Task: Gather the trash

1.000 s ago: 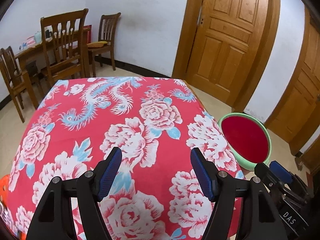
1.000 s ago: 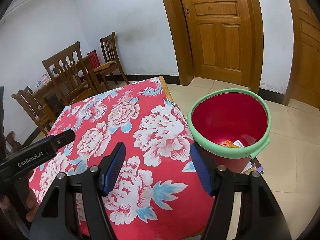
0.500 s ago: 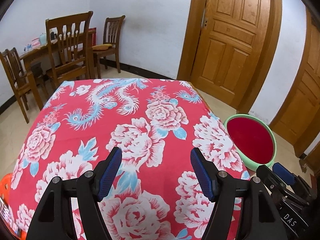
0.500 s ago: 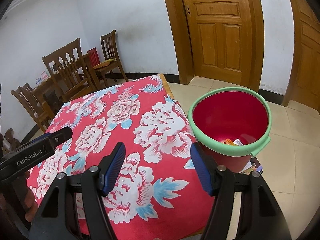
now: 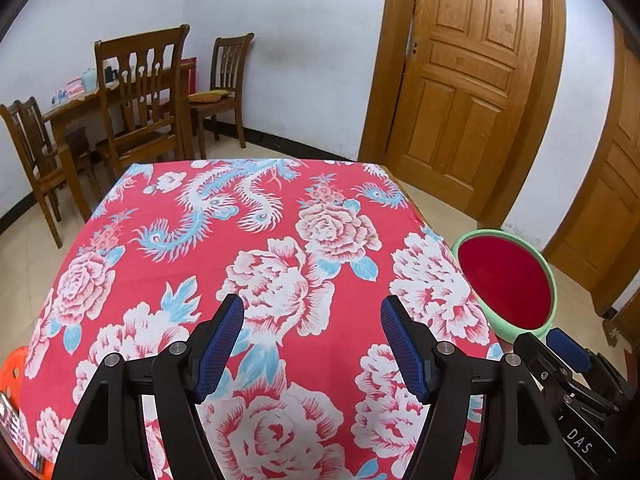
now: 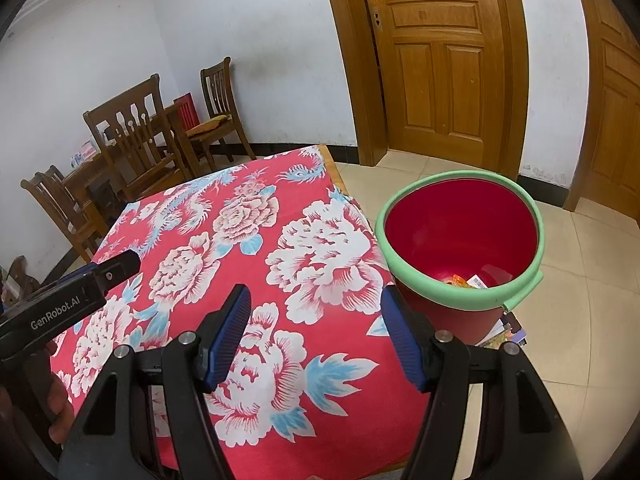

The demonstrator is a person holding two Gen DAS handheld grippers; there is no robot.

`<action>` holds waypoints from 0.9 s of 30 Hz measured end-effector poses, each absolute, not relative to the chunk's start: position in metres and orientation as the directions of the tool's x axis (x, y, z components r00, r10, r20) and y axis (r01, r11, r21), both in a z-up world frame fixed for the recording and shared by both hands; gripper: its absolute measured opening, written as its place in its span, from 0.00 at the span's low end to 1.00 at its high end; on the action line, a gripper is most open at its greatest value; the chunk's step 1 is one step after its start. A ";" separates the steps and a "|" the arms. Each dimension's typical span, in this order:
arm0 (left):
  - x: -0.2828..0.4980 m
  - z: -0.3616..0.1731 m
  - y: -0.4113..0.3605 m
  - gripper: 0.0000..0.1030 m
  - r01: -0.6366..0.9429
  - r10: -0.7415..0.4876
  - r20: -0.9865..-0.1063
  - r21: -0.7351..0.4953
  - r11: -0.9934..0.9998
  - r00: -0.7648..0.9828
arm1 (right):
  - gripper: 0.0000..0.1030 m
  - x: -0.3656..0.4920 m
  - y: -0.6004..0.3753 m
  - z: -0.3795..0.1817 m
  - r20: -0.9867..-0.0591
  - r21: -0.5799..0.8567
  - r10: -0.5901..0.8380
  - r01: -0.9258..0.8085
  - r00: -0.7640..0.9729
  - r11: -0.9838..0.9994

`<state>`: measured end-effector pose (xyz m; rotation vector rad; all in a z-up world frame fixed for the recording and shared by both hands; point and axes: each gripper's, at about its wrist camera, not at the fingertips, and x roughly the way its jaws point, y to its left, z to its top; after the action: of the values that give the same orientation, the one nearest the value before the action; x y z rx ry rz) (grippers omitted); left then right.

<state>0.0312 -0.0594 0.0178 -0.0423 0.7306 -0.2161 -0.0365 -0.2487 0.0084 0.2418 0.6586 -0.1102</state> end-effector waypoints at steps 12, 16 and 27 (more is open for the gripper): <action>0.031 0.018 -0.059 0.70 0.177 -0.204 -0.660 -0.109 0.978 0.723 | 0.66 -0.036 -0.249 0.009 -0.618 0.187 -0.024 0.177 0.786 0.966; 0.031 0.018 -0.059 0.70 0.176 -0.203 -0.660 -0.108 0.978 0.723 | 0.66 -0.037 -0.249 0.007 -0.618 0.188 -0.023 0.176 0.785 0.966; 0.031 0.018 -0.058 0.70 0.177 -0.204 -0.660 -0.108 0.978 0.723 | 0.66 -0.036 -0.249 0.008 -0.619 0.187 -0.024 0.177 0.785 0.966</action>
<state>0.0308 -0.0585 0.0178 -0.0380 0.7327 -0.2101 -0.0361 -0.2491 0.0083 0.2417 0.6602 -0.1093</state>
